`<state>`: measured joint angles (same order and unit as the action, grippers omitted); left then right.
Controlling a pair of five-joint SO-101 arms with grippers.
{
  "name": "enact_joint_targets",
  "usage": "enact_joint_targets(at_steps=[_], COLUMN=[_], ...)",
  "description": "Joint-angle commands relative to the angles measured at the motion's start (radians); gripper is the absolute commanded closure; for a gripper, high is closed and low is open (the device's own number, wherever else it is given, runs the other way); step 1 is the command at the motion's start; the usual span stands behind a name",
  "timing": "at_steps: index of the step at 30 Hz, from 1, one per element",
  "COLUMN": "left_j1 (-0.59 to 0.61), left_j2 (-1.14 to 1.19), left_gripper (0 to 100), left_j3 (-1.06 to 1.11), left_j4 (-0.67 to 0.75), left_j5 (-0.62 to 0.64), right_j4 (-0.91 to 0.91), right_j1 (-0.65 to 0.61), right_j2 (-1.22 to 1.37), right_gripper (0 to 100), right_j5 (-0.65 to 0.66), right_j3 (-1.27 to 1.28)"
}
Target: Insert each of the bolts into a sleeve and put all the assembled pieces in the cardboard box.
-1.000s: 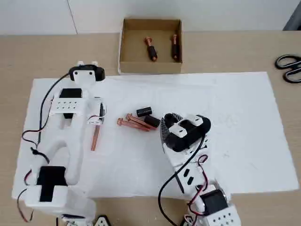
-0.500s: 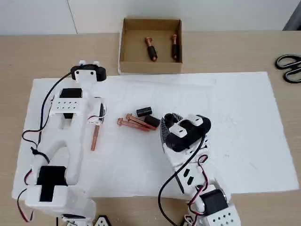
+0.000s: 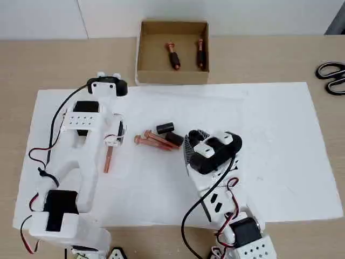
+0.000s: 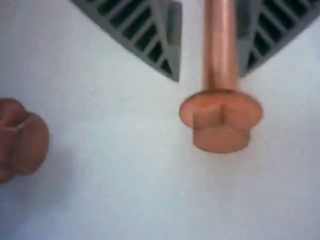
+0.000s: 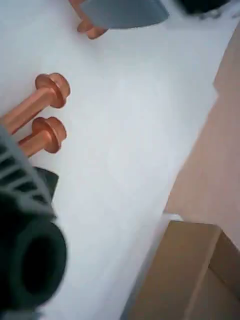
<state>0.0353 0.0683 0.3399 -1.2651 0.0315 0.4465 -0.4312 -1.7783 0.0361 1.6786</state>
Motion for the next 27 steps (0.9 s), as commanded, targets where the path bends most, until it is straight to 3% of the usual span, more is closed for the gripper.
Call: enact_joint_targets(at_steps=[1,27], left_j1=[0.002,-0.003], left_j2=[-0.006,0.094], left_gripper=[93,94], left_j3=[0.013,0.054], left_j4=[0.026,0.123], left_j5=[0.002,0.035], right_j4=[0.001,0.001], right_j1=[-0.001,0.001], right_j2=[-0.012,-0.013], right_gripper=[99.4,99.4], right_j5=[-0.008,-0.008], right_j3=[0.006,0.006])
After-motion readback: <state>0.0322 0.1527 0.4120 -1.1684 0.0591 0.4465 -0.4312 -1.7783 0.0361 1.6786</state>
